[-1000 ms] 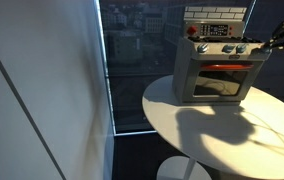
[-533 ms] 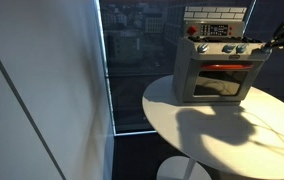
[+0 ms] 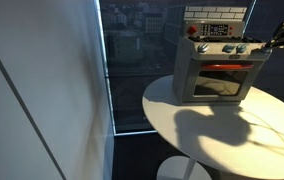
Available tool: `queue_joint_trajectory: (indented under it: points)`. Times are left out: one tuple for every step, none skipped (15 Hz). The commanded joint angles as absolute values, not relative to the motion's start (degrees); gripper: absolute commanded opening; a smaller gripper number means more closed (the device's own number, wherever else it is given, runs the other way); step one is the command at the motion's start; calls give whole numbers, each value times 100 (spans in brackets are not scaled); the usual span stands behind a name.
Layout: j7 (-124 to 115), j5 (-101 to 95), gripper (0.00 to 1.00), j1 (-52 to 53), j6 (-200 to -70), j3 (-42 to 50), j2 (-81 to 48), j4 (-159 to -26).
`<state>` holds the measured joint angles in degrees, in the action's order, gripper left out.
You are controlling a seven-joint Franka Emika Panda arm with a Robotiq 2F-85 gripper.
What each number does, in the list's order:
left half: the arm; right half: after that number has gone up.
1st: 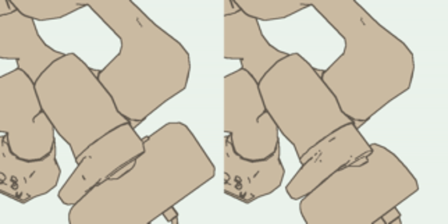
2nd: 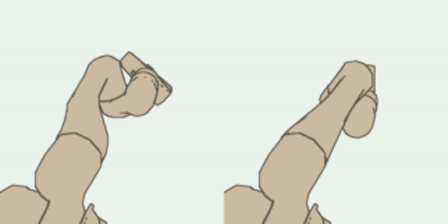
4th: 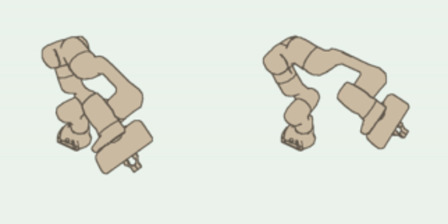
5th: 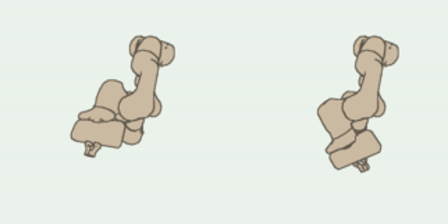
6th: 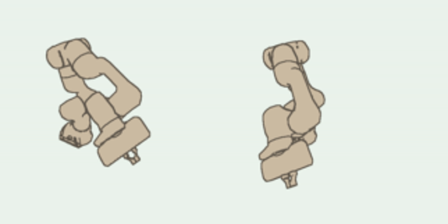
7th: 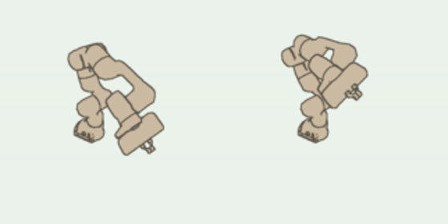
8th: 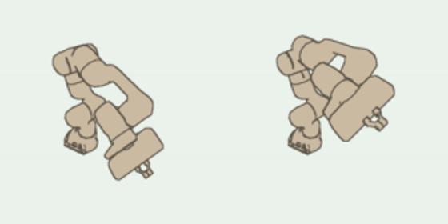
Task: Turn the first right switch to the left
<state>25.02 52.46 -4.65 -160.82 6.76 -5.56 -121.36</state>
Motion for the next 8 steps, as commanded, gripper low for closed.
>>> queue_joint_trajectory:
  points:
    - [2278, 4803, 7, -372, -16259, 684, -462, -12248]
    - [2276, 4690, 7, -364, -16292, 688, -450, -12266]
    - [2255, 4564, 7, -355, -16319, 694, -440, -12286]
    - [2241, 4428, 7, -348, -16349, 702, -433, -12305]
    - [2220, 4297, 7, -343, -16367, 707, -421, -12324]
    - [2202, 4164, 7, -337, -16393, 712, -410, -12344]
    - [2181, 4026, 7, -334, -16413, 718, -400, -12362]
    - [2162, 3886, 7, -332, -16432, 724, -392, -12379]
